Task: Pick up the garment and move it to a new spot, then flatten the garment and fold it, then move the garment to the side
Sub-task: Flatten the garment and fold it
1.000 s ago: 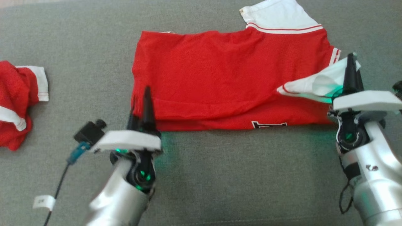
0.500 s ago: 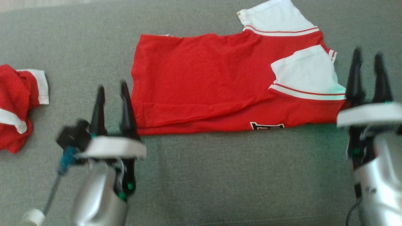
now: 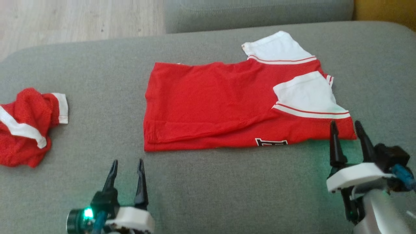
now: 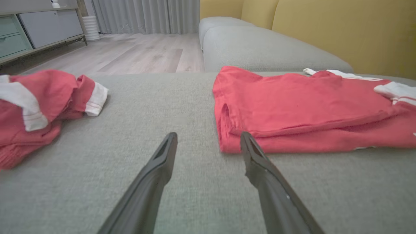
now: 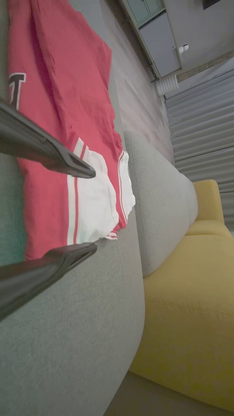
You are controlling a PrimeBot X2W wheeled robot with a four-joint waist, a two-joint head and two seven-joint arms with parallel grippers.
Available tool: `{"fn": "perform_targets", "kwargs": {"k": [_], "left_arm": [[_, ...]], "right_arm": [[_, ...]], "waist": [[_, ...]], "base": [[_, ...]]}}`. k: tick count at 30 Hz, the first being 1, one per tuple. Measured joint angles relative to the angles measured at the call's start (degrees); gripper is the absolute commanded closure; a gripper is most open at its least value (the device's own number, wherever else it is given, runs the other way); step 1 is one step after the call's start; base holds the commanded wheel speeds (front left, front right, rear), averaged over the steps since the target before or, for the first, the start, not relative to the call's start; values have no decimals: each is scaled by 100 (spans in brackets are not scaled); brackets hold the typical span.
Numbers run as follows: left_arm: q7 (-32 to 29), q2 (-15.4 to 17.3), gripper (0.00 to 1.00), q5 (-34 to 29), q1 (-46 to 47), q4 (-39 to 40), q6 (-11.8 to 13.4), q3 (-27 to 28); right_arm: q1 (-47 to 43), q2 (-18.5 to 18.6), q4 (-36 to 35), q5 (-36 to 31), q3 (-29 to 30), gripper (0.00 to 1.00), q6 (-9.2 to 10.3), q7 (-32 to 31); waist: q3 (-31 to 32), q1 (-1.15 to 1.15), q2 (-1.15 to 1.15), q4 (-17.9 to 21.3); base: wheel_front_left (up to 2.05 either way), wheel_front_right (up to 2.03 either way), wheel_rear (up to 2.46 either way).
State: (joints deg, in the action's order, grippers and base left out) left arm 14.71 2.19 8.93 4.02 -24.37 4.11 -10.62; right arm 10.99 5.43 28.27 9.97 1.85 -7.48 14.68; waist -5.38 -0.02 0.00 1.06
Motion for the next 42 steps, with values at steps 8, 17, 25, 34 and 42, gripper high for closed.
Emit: {"fn": "perform_targets", "kwargs": {"k": [8, 17, 25, 34, 42], "left_arm": [[0, 15, 0, 67, -375, -53, 43, 108], [-1, 20, 0, 232, -251, -279, -171, 42], [0, 18, 0, 322, 808, -664, -311, -14], [0, 13, 0, 174, 1089, -1159, -288, -44], [25, -20, 0, 328, 1131, -1136, -226, 110]], "right_arm": [[-244, -144, 197, 40, 100, 0, 0, 0], [-207, -156, 215, 47, 97, 0, 0, 0], [246, -172, 43, 164, -20, 0, 0, 0], [388, -171, 4, 250, 60, 0, 0, 0], [409, -171, -64, 272, 158, 0, 0, 0]], "waist": [[300, 0, 0, 43], [98, 1, 0, 113], [-466, 3, 0, 268], [-877, 2, 0, 558], [-993, 2, 0, 545]], "base": [[0, 0, 0], [0, 0, 0], [0, 0, 0], [0, 0, 0], [0, 0, 0]]}}
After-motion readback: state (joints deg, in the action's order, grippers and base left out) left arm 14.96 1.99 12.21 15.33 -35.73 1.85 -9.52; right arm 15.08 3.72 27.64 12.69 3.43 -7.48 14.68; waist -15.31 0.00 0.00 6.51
